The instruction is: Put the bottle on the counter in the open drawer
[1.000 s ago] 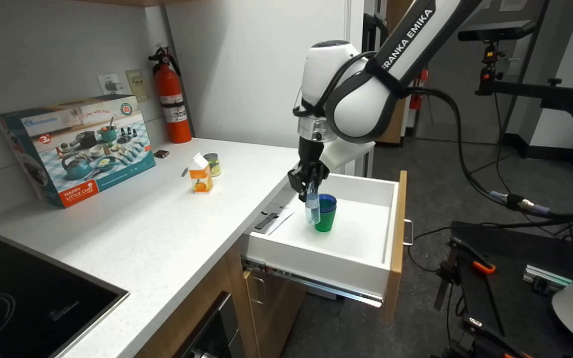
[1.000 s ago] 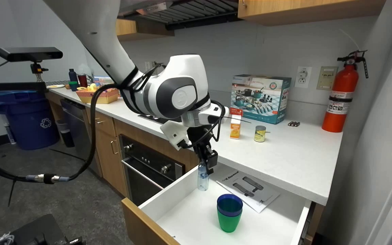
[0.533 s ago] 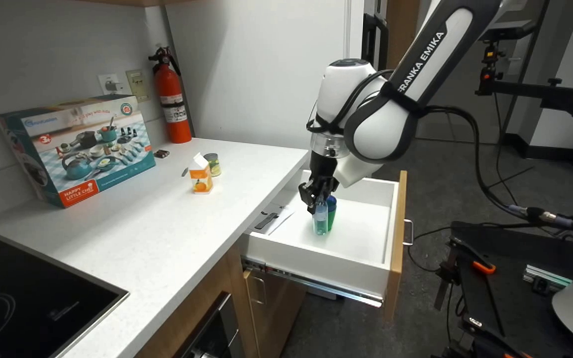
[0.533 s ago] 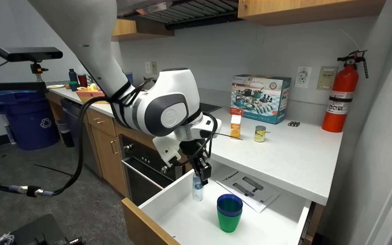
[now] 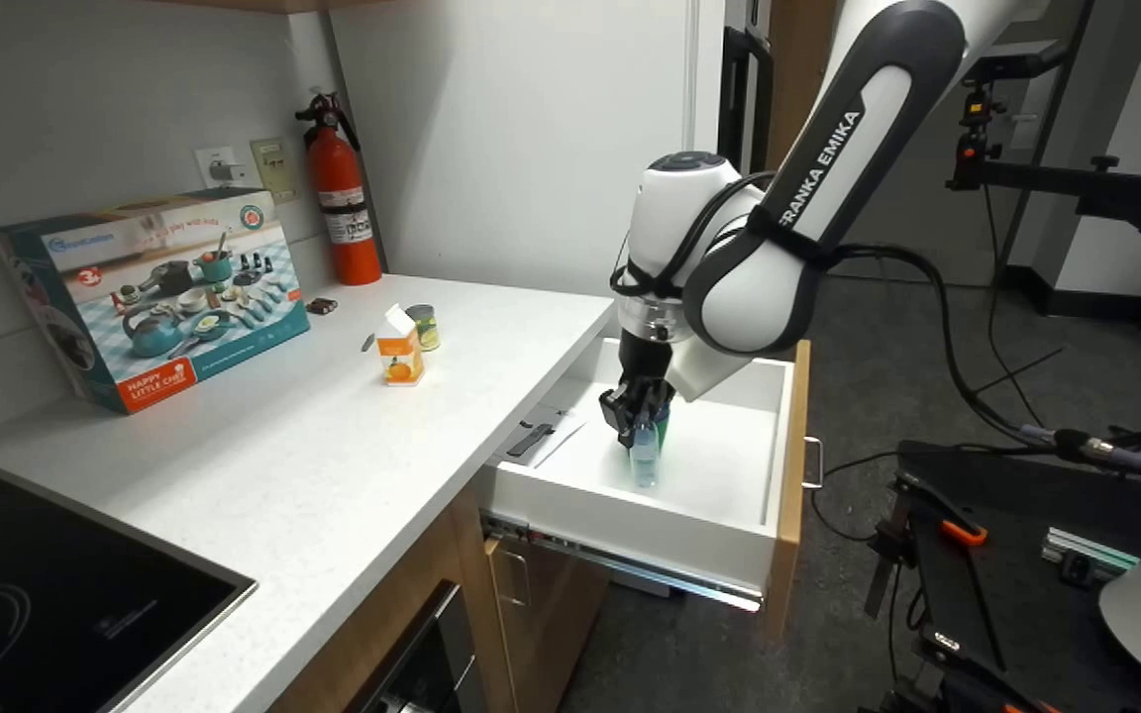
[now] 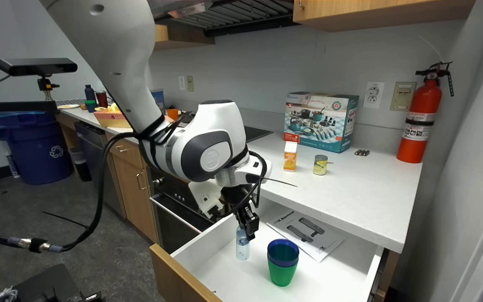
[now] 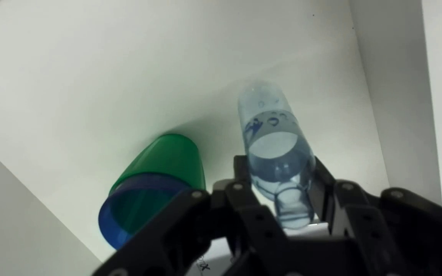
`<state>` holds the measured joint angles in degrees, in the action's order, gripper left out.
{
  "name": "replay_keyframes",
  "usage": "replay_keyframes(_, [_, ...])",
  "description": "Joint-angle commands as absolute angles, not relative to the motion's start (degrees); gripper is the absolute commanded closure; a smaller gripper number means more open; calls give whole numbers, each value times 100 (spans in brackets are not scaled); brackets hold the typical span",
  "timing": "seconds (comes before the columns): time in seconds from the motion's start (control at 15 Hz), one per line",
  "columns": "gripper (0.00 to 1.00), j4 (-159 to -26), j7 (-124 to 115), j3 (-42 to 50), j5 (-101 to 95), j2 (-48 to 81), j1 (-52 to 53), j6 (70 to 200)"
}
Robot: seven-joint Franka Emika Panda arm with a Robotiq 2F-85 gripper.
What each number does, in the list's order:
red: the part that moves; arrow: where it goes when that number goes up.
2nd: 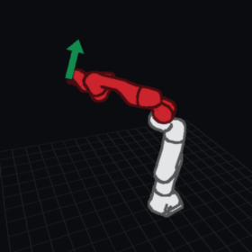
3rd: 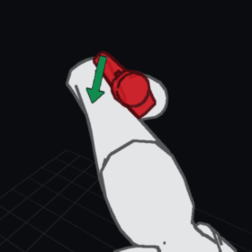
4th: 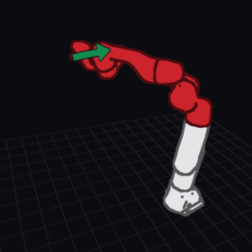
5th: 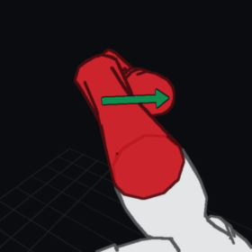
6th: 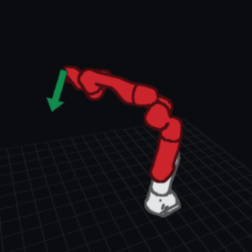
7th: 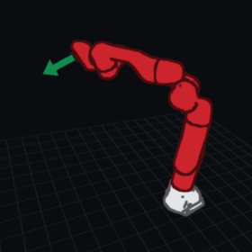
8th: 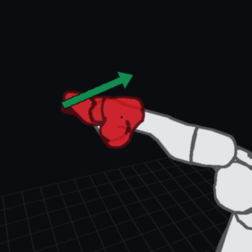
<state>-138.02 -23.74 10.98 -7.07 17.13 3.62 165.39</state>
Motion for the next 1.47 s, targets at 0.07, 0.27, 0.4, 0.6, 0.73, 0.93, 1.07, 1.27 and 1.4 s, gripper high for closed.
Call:
replay_keyframes(0.07, [86, -13485, -2726, 1442, -897, 2186, 877, 16702])
replay_keyframes(0.27, [86, -13376, -2791, 1597, -872, 2364, 1074, 16712])
replay_keyframes(0.4, [36, -13296, -2892, 1710, -836, 2456, 1210, 16682])
replay_keyframes(0.6, [21, -13224, -2966, 1855, -814, 2495, 1333, 16671])
replay_keyframes(0.73, [5, -13236, -2955, 1890, -776, 2388, 1347, 16652])
replay_keyframes(0.93, [0, -13274, -2826, 1805, -688, 2102, 1241, 16546])
replay_keyframes(1.07, [0, -13264, -2630, 1628, -562, 1834, 1070, 16274])
replay_keyframes(1.27, [0, -13177, -2187, 1308, -405, 1421, 748, 15769])
replay_keyframes(1.4, [0, -13047, -1823, 1108, -329, 1165, 531, 15334])
